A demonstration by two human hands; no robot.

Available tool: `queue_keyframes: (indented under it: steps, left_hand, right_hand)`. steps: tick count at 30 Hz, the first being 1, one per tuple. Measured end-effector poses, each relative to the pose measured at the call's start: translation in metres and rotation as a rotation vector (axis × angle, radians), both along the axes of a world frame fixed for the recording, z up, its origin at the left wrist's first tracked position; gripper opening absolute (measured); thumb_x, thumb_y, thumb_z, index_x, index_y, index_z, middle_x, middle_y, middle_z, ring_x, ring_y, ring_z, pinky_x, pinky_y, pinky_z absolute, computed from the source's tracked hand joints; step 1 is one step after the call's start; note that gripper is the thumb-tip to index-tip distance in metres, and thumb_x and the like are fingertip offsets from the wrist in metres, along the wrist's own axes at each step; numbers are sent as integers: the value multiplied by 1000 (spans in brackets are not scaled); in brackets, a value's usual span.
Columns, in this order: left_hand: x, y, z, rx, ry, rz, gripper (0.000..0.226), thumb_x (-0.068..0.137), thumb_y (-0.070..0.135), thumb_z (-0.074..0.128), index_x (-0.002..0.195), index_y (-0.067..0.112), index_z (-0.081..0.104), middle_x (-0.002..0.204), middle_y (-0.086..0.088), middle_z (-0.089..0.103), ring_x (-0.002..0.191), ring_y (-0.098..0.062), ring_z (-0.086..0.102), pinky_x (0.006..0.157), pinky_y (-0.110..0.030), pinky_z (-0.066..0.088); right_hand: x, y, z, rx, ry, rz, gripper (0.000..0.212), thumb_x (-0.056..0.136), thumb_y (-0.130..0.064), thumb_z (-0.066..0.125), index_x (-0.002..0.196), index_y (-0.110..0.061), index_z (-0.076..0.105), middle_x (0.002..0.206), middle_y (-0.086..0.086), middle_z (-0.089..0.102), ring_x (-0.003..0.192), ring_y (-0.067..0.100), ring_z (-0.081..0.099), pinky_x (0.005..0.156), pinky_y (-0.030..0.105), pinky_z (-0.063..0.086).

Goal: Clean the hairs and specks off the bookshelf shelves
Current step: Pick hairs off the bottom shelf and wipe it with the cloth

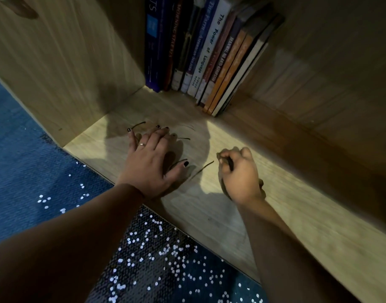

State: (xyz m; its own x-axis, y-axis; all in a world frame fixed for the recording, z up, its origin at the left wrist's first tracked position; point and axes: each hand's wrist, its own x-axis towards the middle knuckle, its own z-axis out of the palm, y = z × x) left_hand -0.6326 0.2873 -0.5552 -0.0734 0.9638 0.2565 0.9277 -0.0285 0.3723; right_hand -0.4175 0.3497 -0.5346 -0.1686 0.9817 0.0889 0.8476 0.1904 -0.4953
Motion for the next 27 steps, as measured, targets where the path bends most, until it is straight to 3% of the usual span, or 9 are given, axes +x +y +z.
queue_keyframes:
  steps: [4,11,14,18,24,27]
  left_hand:
    - [-1,0,-4,-7,14,-1,76,85,69,36,135,14,52,142,-7,49,134,-29,41,117,-62,6]
    - [-6,-9,12,-9,-59,-2,64,91,57,37,137,15,48,144,-8,45,135,-29,37,120,-56,0]
    - [-23,-7,23,49,-110,0,55,91,47,41,135,14,48,138,-12,49,128,-29,40,113,-62,22]
    - [-74,-3,22,65,-150,90,54,93,42,42,133,7,49,132,-18,49,121,-35,46,101,-52,43]
    - [-93,1,3,70,-269,129,60,91,46,43,139,10,44,140,-12,40,128,-29,38,106,-42,37]
    - [-93,3,1,29,-300,187,68,87,57,38,138,12,42,139,-13,41,125,-31,42,104,-42,36]
  right_hand:
    - [11,-69,-2,-38,-22,-144,20,91,-20,58,110,-26,58,109,-8,43,91,8,53,87,22,46]
    - [9,-101,-12,59,-71,-75,33,79,-3,65,110,-17,65,102,-3,47,83,13,54,73,28,55]
    - [12,-99,-11,77,-21,-39,34,75,6,63,102,-14,66,98,-4,45,83,15,55,72,24,52]
    - [13,-99,-11,82,-51,-40,36,70,10,67,98,-12,66,93,-3,45,76,14,52,66,22,51]
    - [12,-95,-15,31,-85,-90,29,77,1,68,103,-12,66,100,-2,49,84,12,55,74,18,46]
    - [12,-96,-11,-31,-23,-128,24,86,-9,65,106,-22,62,101,-8,43,85,3,49,71,7,36]
